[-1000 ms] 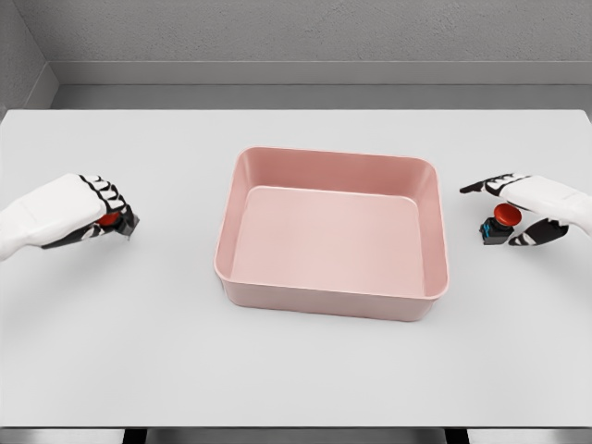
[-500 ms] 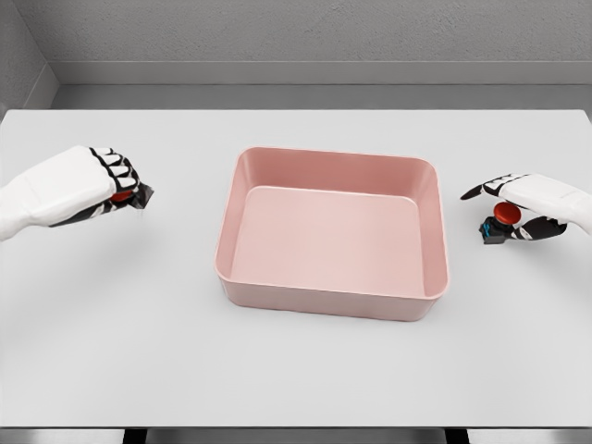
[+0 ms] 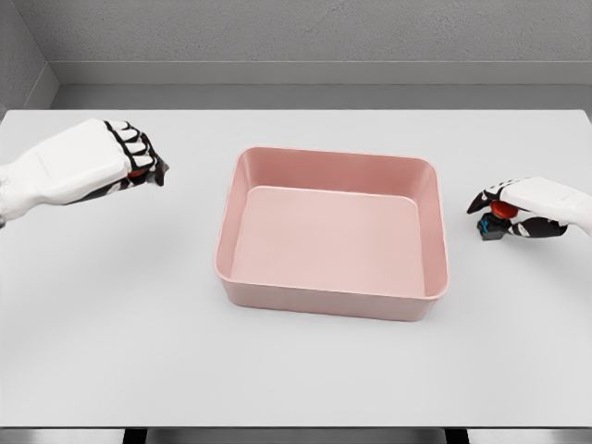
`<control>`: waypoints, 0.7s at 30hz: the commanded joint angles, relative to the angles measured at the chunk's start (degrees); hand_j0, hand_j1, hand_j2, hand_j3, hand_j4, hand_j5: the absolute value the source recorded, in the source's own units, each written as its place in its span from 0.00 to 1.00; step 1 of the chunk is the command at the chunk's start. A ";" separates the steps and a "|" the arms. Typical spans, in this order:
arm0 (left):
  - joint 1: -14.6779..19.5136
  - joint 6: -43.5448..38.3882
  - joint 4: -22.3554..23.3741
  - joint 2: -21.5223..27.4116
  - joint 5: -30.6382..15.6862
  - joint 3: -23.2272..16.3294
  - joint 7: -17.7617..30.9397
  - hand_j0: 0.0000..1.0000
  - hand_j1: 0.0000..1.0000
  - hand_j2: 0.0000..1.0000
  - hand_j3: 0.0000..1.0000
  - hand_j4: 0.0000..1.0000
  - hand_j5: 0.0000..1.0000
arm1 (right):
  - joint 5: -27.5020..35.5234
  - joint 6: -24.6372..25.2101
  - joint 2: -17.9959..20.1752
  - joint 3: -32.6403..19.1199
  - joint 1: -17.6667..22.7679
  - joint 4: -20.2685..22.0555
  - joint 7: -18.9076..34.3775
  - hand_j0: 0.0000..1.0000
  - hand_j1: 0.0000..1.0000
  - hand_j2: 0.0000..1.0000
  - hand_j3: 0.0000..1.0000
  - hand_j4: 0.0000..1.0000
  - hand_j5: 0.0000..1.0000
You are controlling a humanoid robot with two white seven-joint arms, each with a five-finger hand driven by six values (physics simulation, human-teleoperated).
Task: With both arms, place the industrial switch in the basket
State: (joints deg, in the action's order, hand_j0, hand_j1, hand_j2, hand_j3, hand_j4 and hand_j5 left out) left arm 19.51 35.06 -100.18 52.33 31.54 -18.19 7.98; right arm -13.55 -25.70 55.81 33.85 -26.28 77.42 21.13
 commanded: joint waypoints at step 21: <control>4.57 -0.06 -0.72 -7.24 -0.34 -5.19 0.72 0.41 0.41 0.41 0.41 0.41 0.41 | 0.46 -4.10 0.61 -0.46 -2.81 0.45 0.66 0.46 0.46 0.46 0.46 0.46 0.46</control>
State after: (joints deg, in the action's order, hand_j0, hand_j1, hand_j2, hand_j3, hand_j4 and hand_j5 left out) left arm 24.08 35.06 -100.94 46.02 31.52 -23.08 8.69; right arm -13.45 -29.04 56.27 33.53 -29.09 77.79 21.78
